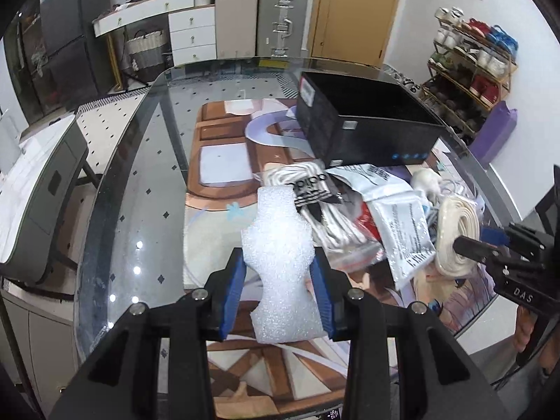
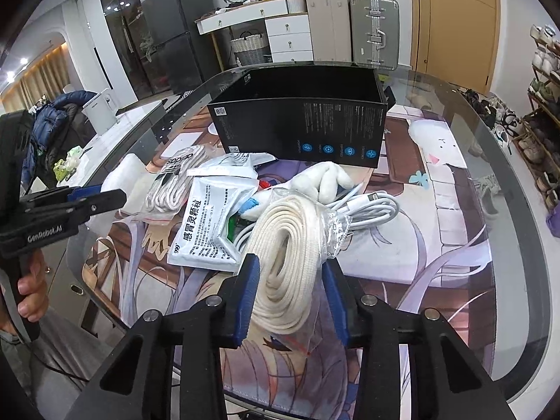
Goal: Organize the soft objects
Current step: 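Grasp the white foam with the left tool while the right tool grasps the bagged cream rope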
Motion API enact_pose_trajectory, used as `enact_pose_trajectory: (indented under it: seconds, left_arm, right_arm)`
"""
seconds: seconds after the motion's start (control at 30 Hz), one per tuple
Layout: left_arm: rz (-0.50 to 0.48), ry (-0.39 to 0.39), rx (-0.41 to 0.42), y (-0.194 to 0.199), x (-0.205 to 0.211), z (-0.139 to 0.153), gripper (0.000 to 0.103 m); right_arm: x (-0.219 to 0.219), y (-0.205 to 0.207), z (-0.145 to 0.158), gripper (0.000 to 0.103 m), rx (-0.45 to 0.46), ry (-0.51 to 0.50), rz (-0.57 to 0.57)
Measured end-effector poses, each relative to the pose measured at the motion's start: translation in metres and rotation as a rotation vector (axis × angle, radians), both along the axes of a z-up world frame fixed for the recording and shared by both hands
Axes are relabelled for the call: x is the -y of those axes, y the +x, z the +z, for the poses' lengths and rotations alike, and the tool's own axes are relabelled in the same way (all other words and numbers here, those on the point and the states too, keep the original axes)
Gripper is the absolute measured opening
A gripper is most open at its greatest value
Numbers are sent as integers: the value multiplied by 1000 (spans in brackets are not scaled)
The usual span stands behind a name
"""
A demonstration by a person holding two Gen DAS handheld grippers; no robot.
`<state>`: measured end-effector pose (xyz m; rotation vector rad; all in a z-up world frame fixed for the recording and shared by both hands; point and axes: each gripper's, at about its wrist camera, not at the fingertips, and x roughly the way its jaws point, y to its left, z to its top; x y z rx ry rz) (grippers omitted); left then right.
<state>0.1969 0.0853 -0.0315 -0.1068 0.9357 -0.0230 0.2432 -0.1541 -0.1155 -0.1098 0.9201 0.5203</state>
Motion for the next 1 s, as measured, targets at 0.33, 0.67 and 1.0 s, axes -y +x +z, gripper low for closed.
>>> enact_pose_trajectory:
  seconds: [0.33,0.67,1.0]
  left_arm:
    - [-55,20,16,-17,25,-2,36]
    - [-62,39,2,-16,34,-8,36]
    - [-67,40,16,-18,36,-7,36]
  right_arm:
    - [-5,-3,5,78,50,7,-39]
    - [-21,-4,-11,58,38,-89,10]
    - [-19,-7,-7,31,40,-79,59]
